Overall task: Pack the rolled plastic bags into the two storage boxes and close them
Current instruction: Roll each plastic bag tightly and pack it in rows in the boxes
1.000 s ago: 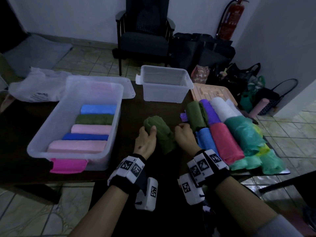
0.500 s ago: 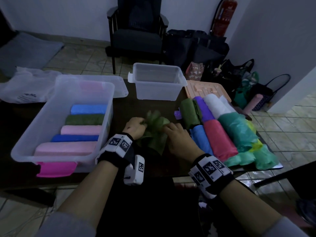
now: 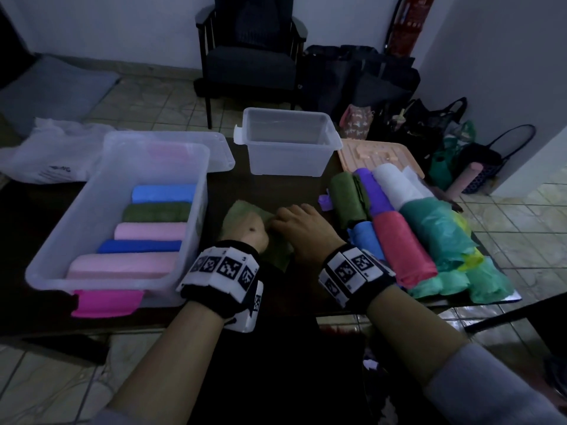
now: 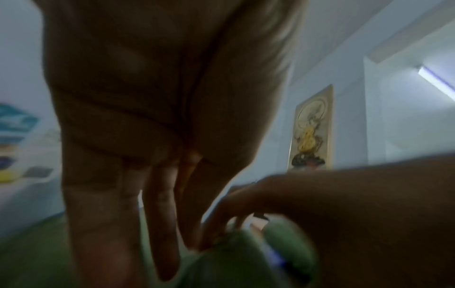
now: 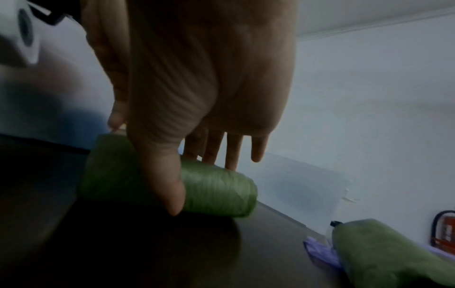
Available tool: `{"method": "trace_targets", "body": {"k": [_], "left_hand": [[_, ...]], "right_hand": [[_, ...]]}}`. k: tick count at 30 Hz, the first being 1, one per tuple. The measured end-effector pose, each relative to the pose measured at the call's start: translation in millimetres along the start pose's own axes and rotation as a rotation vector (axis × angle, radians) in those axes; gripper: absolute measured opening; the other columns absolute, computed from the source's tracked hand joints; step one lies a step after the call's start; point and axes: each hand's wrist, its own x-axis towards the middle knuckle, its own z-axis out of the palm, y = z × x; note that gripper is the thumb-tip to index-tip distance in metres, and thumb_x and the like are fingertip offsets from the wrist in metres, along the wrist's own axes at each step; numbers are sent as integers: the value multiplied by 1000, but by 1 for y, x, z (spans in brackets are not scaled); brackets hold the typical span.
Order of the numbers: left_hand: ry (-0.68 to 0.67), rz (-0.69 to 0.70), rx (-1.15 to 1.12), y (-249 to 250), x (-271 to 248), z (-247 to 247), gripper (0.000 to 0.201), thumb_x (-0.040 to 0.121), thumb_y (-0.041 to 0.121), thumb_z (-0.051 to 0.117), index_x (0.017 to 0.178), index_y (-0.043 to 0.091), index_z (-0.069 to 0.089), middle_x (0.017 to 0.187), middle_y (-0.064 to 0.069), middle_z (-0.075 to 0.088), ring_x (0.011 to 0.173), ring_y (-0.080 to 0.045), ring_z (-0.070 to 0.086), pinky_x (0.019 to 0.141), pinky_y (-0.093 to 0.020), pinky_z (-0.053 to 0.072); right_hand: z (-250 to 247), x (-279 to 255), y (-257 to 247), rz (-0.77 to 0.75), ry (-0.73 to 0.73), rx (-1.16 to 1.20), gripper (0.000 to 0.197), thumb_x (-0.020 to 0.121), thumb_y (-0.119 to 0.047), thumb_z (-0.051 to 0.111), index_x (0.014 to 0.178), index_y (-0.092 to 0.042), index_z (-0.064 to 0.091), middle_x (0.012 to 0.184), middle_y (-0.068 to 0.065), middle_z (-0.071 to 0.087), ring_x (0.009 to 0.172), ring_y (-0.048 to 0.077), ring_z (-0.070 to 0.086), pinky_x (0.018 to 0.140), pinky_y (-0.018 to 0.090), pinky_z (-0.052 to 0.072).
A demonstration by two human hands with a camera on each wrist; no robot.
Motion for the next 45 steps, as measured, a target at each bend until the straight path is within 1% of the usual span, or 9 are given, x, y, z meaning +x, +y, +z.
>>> {"method": "trace_targets", "body": {"k": [5,9,13,17,23,34,39,42,45], "left_hand": [[-140,97,26,-9,9,11,35,100,12,37,132,6,50,137,-16,48,125,-29,47,100,-30,36],[-253,244,-12,-8,17,11,42,99,4,39,140,9,41,150,-10,34,134,-25,36,99,-16,24],[-235,314,28,-8,25,11,45,95,3,49,139,13,44,154,-5,27,136,-20,35,105,-18,22],[-309,349,182,-4,29,13,50,98,15,45,146,16,31,158,-7,12,144,-24,14,110,-23,9],[-302,339,286,-7,33,14,56,99,22,44,149,13,20,158,-4,9,145,-25,13,117,-34,14],[-226,320,110,-12,27,16,59,92,21,59,145,17,34,156,-2,19,142,-23,23,115,-34,20],[173,361,-70,-4,-8,11,26,92,20,58,117,15,64,122,-4,56,116,-19,49,94,-25,37],[-32,271,-187,-4,-26,5,21,90,25,60,108,17,69,115,-3,64,107,-16,58,86,-20,39],[-177,221,-103,-12,-28,4,38,87,31,64,123,22,60,128,-6,57,115,-19,55,94,-27,43]], "right_hand": [[4,-11,2,33,-74,-75,61,73,-42,69,125,-18,50,130,7,40,122,27,34,97,38,31],[13,-21,1,46,-182,214,72,73,-38,73,132,-13,41,128,9,44,120,28,42,95,38,39],[25,-26,0,63,-173,296,71,74,-34,71,135,-14,40,130,9,47,120,28,44,95,36,37],[29,-27,-3,79,-175,298,74,75,-35,70,137,-16,35,131,8,46,121,27,43,96,36,34],[22,-27,-2,16,-205,443,70,73,-26,74,135,-16,42,123,10,54,113,28,51,90,36,42],[27,-32,1,92,-183,613,68,70,-22,81,120,-7,39,121,13,55,108,29,55,76,28,40],[25,-28,8,84,-143,586,67,66,-32,84,121,-7,53,114,7,46,106,20,46,78,23,32],[21,-23,14,92,-180,541,64,68,-37,81,121,-11,57,103,1,43,104,23,48,77,22,31],[18,-20,21,158,-178,627,71,68,-37,81,130,-19,52,109,-3,51,106,15,52,84,21,37]]}}
